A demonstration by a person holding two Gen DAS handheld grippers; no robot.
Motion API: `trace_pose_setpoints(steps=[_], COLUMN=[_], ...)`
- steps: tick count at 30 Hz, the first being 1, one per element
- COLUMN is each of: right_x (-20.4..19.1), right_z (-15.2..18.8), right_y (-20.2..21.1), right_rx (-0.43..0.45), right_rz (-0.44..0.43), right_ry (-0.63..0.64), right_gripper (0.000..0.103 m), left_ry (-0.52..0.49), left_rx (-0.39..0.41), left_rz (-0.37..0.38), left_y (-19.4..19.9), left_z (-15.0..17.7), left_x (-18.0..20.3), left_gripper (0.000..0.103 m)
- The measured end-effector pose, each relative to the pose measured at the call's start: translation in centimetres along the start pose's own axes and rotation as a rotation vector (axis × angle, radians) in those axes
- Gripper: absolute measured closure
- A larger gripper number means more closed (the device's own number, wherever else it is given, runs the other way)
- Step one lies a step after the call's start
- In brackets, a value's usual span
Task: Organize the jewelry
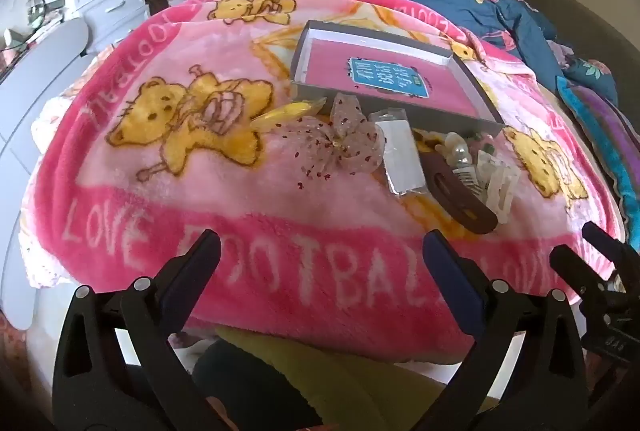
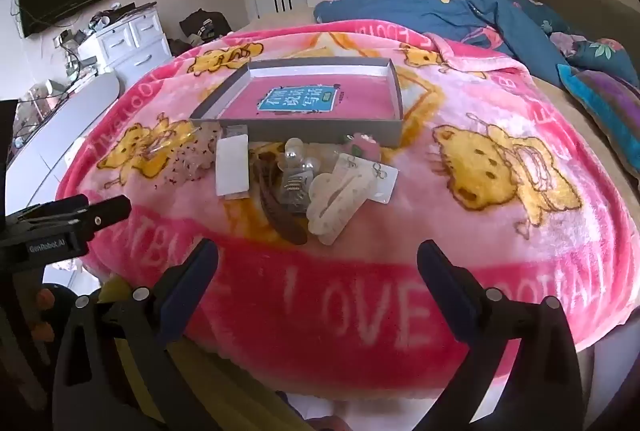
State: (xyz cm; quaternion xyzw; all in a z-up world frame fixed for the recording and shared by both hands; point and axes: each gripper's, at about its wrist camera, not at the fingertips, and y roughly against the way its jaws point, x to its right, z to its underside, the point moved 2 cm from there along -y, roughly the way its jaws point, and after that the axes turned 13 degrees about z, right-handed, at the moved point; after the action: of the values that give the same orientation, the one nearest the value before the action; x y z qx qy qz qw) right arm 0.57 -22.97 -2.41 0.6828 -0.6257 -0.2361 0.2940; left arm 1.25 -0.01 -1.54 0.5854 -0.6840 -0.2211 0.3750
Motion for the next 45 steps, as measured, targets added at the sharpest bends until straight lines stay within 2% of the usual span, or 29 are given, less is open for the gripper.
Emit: trace_pose_setpoints(steps=[4, 5, 18, 45], right_x=[-0.3, 0.0, 0.0, -0.7], right_z=[-0.3, 0.0, -0.1, -0.3], right_y=[0.1, 0.8, 0.9, 1.8], right_rx=[0.003, 0.037, 0.008, 0.024], right_rz=[0.009, -0.004, -0.024, -0.030], right_ry=[0.005, -0.007, -0.018, -0.016], right_gripper=[0.004, 0.004, 0.004, 0.004], left_ry=[0.002, 0.001, -0.011, -0.019], left_rx=[0.005, 0.004, 0.012, 0.017], left_rz=[0.004, 0.002, 0.013, 0.028], left_y=[0.0, -0.1, 0.5, 1.0], left_z=[0.0, 0.0, 0.1, -0.1], left_x=[0.0, 0.0, 1.2, 1.5], left_gripper=[0.008, 0.008, 0.008, 0.008])
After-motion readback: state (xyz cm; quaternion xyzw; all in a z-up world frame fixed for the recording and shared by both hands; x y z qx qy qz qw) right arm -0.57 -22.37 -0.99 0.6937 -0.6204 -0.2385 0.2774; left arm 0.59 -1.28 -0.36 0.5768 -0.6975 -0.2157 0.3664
